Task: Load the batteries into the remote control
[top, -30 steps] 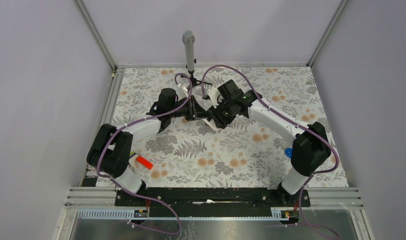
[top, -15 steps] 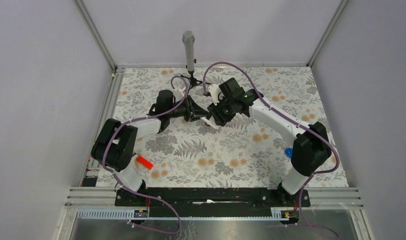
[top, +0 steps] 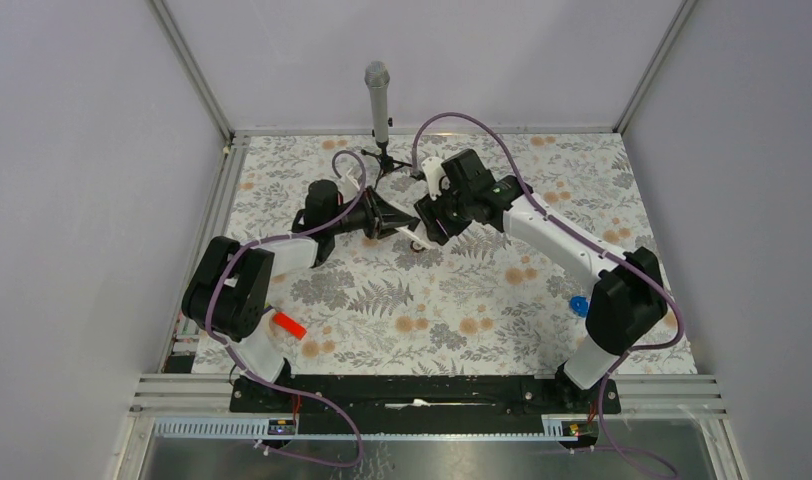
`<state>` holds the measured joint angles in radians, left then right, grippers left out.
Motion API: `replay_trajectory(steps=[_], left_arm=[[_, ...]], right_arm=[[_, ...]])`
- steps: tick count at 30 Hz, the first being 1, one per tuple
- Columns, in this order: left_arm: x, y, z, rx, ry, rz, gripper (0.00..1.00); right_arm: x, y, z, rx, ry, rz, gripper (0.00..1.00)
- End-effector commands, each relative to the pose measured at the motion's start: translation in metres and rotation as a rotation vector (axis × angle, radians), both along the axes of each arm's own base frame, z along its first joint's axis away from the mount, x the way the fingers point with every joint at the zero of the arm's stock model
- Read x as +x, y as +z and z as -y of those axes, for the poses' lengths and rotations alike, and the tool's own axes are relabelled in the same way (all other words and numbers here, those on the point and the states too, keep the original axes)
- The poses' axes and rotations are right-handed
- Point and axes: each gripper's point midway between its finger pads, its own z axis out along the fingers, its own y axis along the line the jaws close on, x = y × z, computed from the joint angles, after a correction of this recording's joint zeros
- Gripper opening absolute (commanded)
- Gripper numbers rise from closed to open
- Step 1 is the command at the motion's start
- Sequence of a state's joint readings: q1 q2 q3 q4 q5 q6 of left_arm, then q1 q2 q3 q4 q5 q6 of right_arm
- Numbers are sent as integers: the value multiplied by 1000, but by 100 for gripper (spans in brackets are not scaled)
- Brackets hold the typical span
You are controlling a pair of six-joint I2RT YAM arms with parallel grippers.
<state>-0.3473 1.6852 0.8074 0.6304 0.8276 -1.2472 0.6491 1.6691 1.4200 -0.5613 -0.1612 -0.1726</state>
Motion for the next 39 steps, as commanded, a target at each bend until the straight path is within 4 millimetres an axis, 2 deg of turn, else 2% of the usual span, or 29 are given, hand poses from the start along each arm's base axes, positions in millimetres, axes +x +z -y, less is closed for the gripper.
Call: replay_trajectory(steps=[1,9,14,18,26,31,35,39], left_arm=[[-22,105,5,-228,-131,231,0],[-16,118,1,-254,-90,228,0],[-13,128,-1,-272,-63,233,0],[-10,136,-5,-279,-42,239,0],[-5,141,-8,-285,-12,224,0],[1,144,-14,-313,18,156,0],[2,155,-21,-370,29,104,0],[-2,175,-27,-459,17,82,0]], right_arm=[[0,-19,8,-40,-70,-50,63],[2,-10,2,51,-156,-70,64],[7,-3,-2,152,-283,-95,65],[7,-6,1,227,-381,-137,67],[9,5,-1,300,-412,-118,68],[11,12,-1,322,-418,-97,72],[10,18,-3,375,-429,-96,74],[9,22,-7,437,-432,-105,74]])
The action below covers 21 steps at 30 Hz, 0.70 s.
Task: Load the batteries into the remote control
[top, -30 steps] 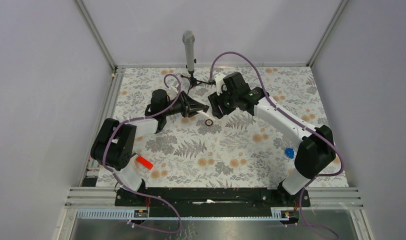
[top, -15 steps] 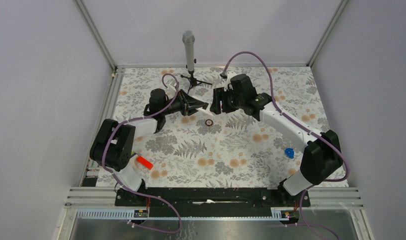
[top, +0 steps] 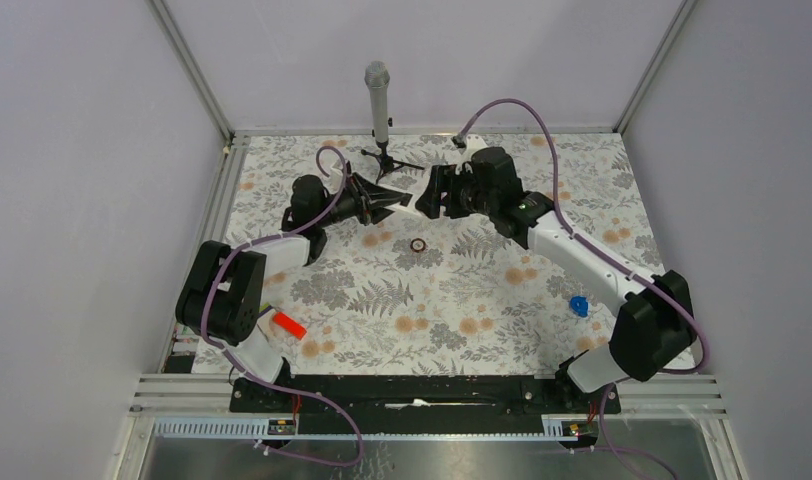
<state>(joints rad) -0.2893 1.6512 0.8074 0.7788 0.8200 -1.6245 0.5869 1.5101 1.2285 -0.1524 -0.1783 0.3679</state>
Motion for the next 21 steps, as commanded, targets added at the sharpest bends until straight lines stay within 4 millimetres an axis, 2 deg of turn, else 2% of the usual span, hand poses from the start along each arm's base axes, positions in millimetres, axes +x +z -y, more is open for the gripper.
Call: replay_trajectory(steps=[1,6,11,15,21], left_arm=[[-22,126,-10,-265,-40,264,0],[-26,150,-18,-383,-45,248,0],[-28,158,-21,-394,-39,251,0],[-28,159,-22,-383,-33,259,0],[-25,144,-19,-315,-23,253,0]], right_arm=[[-18,-33,8,-22,-2,-102,74],[-21,-29,4,54,-7,-78,73],[-20,-20,5,130,-17,-35,71],[-21,-13,3,162,-8,-27,71],[-22,6,-3,201,26,-8,76]])
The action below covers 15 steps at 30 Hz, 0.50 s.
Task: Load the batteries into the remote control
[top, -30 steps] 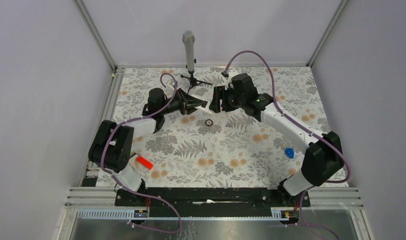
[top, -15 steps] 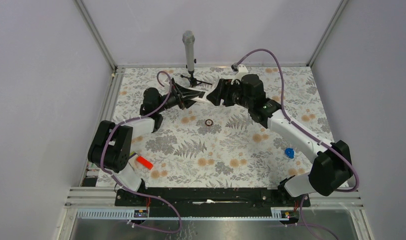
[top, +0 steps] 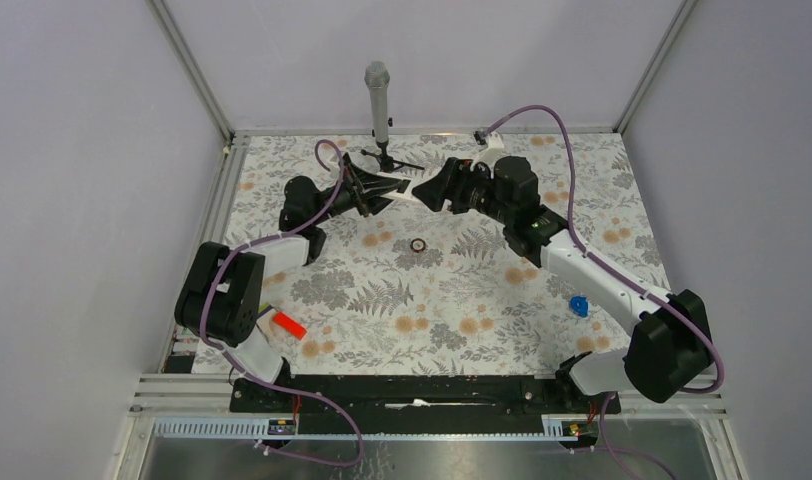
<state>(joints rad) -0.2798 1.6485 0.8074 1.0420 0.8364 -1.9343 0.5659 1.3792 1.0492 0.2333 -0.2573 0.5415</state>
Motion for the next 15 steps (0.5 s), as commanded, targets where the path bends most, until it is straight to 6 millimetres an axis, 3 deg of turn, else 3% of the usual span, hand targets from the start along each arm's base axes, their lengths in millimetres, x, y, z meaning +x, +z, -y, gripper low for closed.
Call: replay_trajectory(steps=[1,15], left_arm=[[-20,86,-13,-99,32,273,0],[-11,65,-9,-20,48,259,0]], right_arm=[[-20,-50,6,-113,57,-149,77],[-26,-8,-2,13,123,-102,94]])
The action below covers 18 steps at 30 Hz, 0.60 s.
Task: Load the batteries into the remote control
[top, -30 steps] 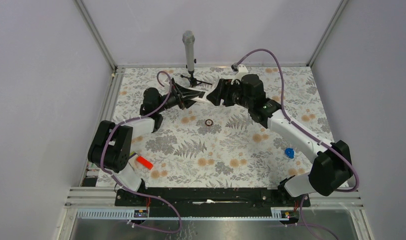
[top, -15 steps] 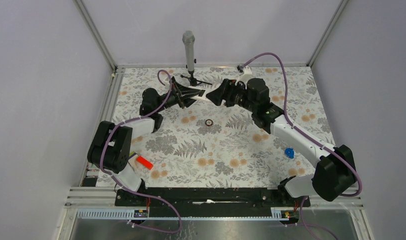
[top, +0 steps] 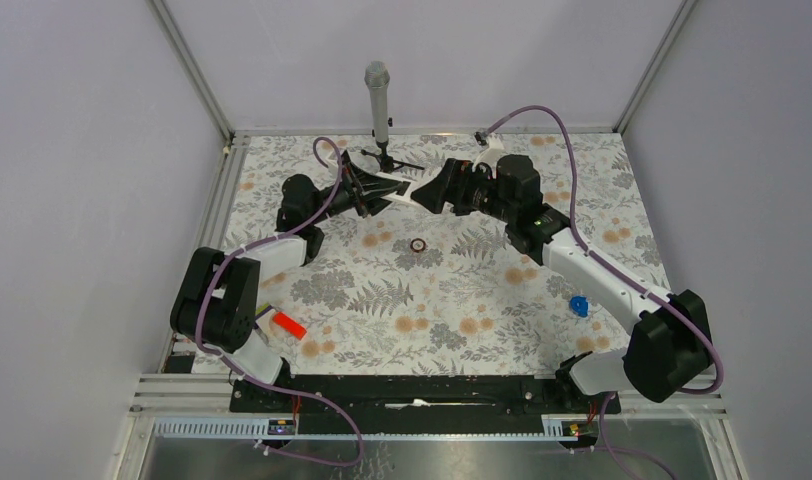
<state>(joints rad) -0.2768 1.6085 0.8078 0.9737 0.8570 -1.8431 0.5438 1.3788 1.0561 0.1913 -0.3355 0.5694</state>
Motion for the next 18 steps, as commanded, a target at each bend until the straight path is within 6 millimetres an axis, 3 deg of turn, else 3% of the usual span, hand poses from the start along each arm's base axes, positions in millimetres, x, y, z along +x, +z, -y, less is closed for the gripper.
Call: replay_trajectory(steps=[1,13,18], left_arm=[[-4,64,-8,-70,47,203,0],[-4,60,-8,-65,43,201,0],[-3,58,-7,-57,43,199,0]], right_arm=[[-18,-1,-3,12,79,-35,94],[-16,28,1,163,92,7,96],[-15,31,-2,191,99,-14,97]])
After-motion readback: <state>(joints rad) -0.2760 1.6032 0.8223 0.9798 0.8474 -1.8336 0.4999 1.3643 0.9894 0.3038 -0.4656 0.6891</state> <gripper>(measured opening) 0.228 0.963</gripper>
